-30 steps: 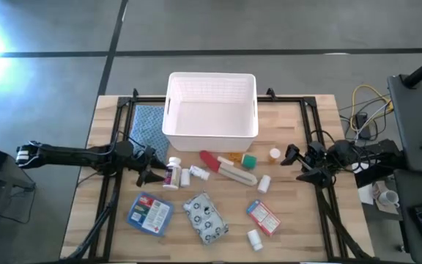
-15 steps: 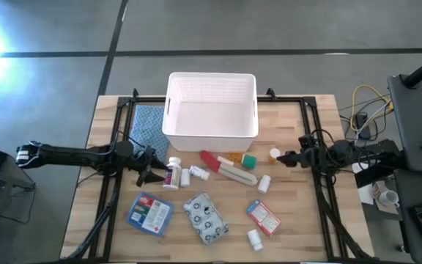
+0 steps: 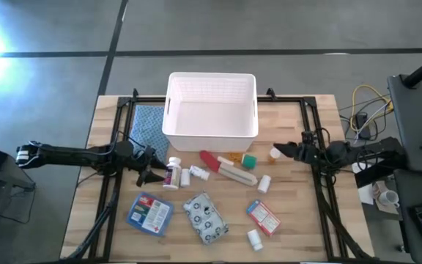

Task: Pick & place medical supplies in basket/bin
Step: Put the right orange pill bottle in the white bin

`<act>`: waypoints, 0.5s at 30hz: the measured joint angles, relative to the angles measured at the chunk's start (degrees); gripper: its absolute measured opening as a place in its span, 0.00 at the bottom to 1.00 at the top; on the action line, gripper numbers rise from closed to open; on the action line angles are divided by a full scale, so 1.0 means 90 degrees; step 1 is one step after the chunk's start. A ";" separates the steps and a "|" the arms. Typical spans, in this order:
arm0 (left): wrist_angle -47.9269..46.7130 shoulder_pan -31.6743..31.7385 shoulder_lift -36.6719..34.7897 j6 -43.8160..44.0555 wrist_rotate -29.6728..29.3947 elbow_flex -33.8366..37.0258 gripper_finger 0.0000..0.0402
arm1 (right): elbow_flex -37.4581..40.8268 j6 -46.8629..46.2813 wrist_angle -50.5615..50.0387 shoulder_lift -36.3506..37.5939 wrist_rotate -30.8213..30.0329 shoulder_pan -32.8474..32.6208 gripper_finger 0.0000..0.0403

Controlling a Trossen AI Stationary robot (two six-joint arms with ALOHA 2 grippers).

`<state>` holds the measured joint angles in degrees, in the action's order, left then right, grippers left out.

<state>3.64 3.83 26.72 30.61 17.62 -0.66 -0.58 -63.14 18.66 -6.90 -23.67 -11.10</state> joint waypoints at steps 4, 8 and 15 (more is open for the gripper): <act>0.0000 -0.0002 0.0000 0.0000 0.0001 0.0002 0.77 | 0.0000 -0.0278 -0.0013 -0.0246 -0.0160 -0.0001 0.91; 0.0001 -0.0001 0.0000 0.0000 -0.0001 -0.0001 0.77 | 0.0000 -0.1246 -0.0015 -0.0590 0.0224 -0.0005 0.91; 0.0000 0.0001 0.0000 0.0000 -0.0001 -0.0001 0.77 | 0.0002 -0.2329 -0.0155 -0.1597 0.0461 -0.0002 0.91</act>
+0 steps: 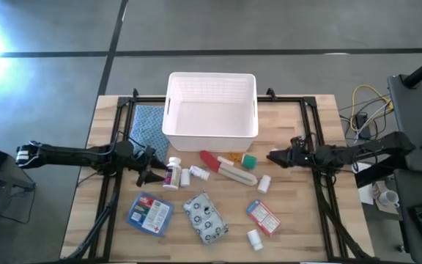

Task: Pick & place medical supplies in basket/bin
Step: Put the right orange pill bottle in the white bin

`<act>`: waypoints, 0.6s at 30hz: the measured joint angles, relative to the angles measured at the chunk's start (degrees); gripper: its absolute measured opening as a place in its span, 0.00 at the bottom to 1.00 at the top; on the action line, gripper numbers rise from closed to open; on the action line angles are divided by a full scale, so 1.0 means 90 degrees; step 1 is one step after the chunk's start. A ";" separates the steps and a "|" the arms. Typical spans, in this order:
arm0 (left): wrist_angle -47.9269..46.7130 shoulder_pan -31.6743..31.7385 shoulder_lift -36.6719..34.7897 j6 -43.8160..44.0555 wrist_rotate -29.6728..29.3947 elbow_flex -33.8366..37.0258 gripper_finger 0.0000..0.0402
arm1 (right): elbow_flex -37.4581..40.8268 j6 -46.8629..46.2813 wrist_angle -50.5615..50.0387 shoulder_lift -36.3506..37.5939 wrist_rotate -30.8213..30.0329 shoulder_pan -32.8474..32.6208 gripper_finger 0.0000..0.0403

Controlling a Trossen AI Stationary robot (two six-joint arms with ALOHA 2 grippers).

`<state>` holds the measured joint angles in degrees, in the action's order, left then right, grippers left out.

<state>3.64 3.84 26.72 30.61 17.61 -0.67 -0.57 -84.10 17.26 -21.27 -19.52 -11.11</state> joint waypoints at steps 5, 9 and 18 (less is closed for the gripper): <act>0.0000 -0.0001 0.0000 0.0000 0.0000 0.0002 0.77 | -0.0283 -0.0288 -0.0149 -0.0747 0.0676 -0.0002 0.91; 0.0000 0.0000 0.0000 0.0000 0.0001 0.0000 0.77 | -0.1244 0.0205 -0.1057 -0.1359 0.1060 0.0000 0.91; 0.0000 0.0000 0.0000 0.0000 0.0002 0.0000 0.77 | -0.4437 0.1377 -0.7074 -0.3018 0.0615 0.0006 0.91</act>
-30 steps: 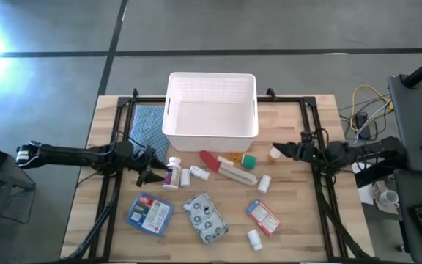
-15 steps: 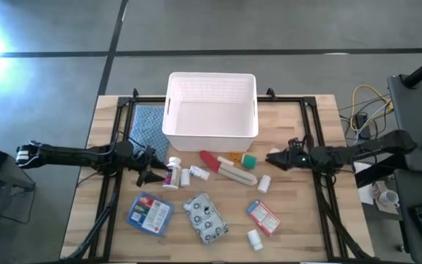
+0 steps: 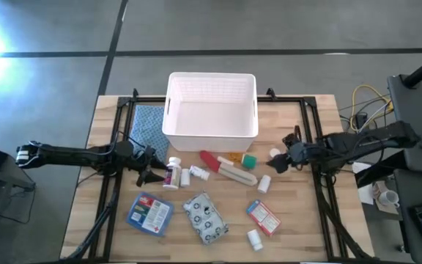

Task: Pick & place medical supplies in basket/bin
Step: Put the right orange pill bottle in the white bin

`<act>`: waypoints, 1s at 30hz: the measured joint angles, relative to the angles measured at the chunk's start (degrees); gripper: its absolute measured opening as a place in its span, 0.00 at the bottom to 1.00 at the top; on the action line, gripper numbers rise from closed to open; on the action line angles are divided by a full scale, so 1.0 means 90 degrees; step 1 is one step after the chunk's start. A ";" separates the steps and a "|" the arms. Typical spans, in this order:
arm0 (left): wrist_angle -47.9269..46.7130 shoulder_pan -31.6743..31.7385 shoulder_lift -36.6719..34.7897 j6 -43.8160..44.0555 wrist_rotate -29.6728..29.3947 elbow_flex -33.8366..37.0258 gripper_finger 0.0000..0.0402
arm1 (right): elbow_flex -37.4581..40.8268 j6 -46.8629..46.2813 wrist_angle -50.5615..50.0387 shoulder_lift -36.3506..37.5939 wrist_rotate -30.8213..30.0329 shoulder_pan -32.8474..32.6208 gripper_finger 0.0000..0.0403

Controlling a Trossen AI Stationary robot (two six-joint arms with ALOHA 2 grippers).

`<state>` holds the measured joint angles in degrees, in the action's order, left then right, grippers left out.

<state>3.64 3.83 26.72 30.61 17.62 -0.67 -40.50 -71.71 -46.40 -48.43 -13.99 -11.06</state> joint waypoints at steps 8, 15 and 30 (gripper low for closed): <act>0.0000 0.0000 0.0000 0.0000 -0.0001 0.0000 0.77 | -0.0659 -0.0930 -0.1645 -0.1280 0.0040 0.0268 0.91; 0.0000 -0.0002 0.0000 0.0000 -0.0002 0.0000 0.77 | -0.0659 -0.0665 -0.1622 -0.2082 0.0103 0.0788 0.91; 0.0000 -0.0001 0.0000 0.0000 -0.0002 0.0000 0.77 | -0.0776 0.3179 -0.1437 -0.3191 0.0656 0.1955 0.91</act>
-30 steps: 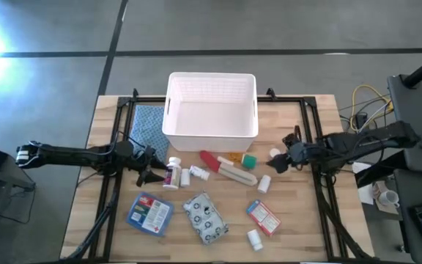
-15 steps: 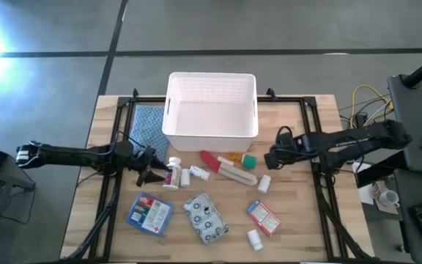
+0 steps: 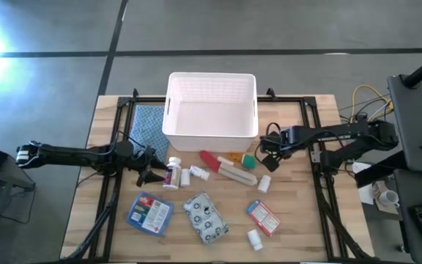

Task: Pick & place medical supplies in basket/bin
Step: Put the right orange pill bottle in the white bin

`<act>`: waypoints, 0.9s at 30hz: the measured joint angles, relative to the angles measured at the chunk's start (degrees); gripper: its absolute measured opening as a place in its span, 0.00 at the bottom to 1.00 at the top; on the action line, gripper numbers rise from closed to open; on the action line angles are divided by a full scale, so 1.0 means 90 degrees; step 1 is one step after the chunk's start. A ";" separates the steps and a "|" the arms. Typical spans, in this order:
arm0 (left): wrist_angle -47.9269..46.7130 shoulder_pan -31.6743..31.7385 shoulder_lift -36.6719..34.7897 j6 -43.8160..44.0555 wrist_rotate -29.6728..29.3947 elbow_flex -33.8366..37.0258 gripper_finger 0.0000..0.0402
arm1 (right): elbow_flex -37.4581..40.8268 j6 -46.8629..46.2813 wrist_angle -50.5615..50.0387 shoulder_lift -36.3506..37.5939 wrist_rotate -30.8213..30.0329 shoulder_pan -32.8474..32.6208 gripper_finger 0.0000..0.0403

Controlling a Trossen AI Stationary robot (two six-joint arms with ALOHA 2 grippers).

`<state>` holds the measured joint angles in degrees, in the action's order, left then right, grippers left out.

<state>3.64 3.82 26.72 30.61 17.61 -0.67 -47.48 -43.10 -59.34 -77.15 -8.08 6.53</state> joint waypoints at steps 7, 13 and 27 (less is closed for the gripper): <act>0.0000 0.0001 0.0000 0.0000 0.0002 0.0000 0.77 | -0.0050 0.0432 0.0327 -0.0502 0.0242 0.0407 0.91; 0.0000 0.0001 0.0000 0.0000 0.0000 0.0000 0.77 | -0.0129 0.0642 0.0322 -0.0751 0.0239 0.0473 0.86; 0.0000 0.0000 0.0000 0.0000 0.0002 0.0000 0.77 | -0.0126 0.0755 0.0306 -0.0661 0.0239 0.0473 0.50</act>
<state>3.64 3.82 26.72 30.61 17.62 -0.66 -48.62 -36.30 -56.58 -83.10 -5.93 10.79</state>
